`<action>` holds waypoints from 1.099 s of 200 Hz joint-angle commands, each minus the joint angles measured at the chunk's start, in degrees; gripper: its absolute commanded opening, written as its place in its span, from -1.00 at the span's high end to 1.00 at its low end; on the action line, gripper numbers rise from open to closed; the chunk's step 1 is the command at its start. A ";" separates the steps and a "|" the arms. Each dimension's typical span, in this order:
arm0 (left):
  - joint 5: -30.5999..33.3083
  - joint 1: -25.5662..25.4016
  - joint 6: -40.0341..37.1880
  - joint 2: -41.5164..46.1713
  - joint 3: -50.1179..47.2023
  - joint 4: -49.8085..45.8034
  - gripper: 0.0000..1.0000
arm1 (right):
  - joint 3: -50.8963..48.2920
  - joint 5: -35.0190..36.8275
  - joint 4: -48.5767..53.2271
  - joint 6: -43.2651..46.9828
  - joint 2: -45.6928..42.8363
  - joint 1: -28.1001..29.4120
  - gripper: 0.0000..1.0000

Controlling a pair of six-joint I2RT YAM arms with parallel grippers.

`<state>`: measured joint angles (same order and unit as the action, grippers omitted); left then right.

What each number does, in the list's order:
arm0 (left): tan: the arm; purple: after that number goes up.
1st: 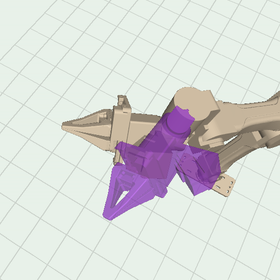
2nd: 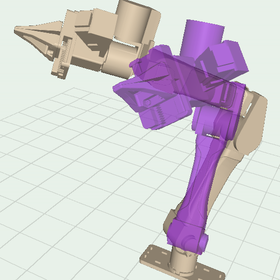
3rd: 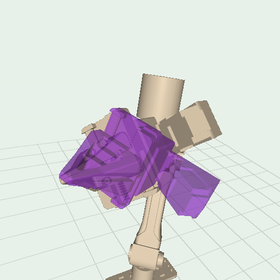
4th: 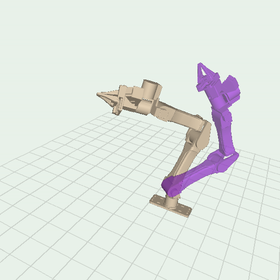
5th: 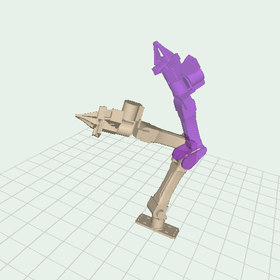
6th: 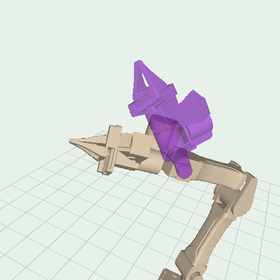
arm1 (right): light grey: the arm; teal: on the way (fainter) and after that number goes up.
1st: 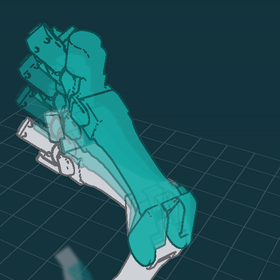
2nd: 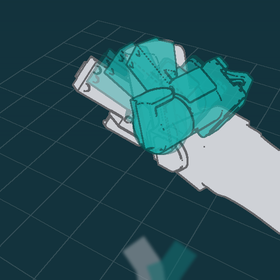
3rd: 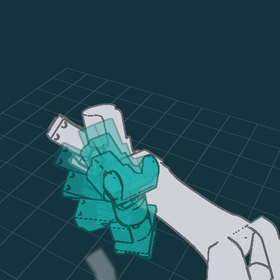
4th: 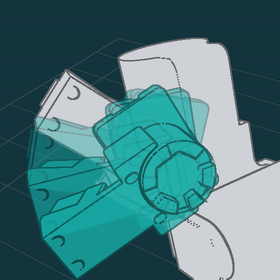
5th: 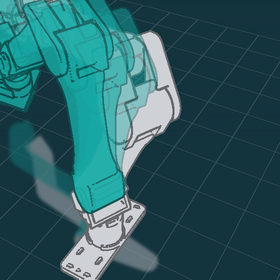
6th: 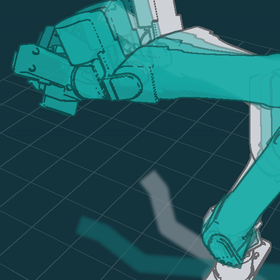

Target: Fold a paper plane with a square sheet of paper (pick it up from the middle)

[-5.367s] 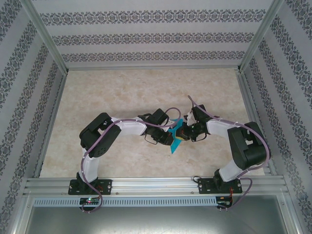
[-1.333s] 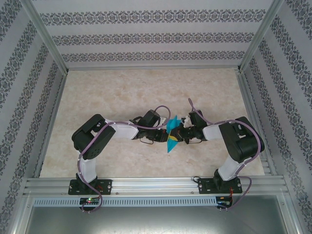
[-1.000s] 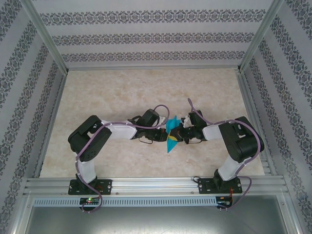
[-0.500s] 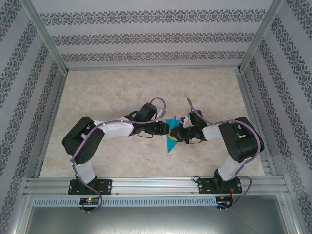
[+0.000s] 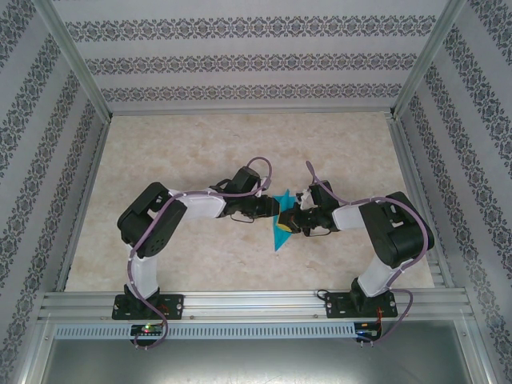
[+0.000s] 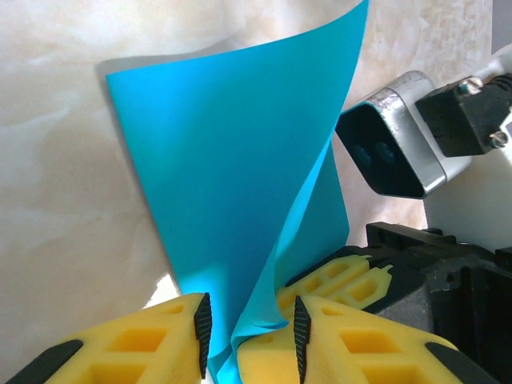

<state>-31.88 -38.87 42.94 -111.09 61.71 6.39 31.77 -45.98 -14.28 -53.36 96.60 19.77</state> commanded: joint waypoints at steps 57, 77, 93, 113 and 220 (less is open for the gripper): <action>-4.42 0.73 2.70 -4.21 2.54 4.78 0.42 | 0.15 2.06 4.43 2.49 0.32 1.18 0.80; -4.92 0.81 3.07 -4.98 2.48 5.28 0.58 | 0.39 2.07 5.19 3.03 -0.17 1.20 0.80; -5.21 0.82 3.22 -5.06 2.43 5.63 0.71 | 0.66 2.27 5.98 3.56 -0.33 1.25 0.80; -5.17 0.89 2.86 -4.93 2.36 5.05 0.79 | 0.88 2.72 6.90 3.94 -0.83 1.27 0.79; -4.54 2.13 0.44 -4.94 -0.93 3.71 1.00 | 1.54 3.99 11.67 5.77 -7.50 1.24 0.54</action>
<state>-35.99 -37.67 45.21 -114.93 61.71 9.89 32.88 -43.05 -5.04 -49.10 91.64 20.51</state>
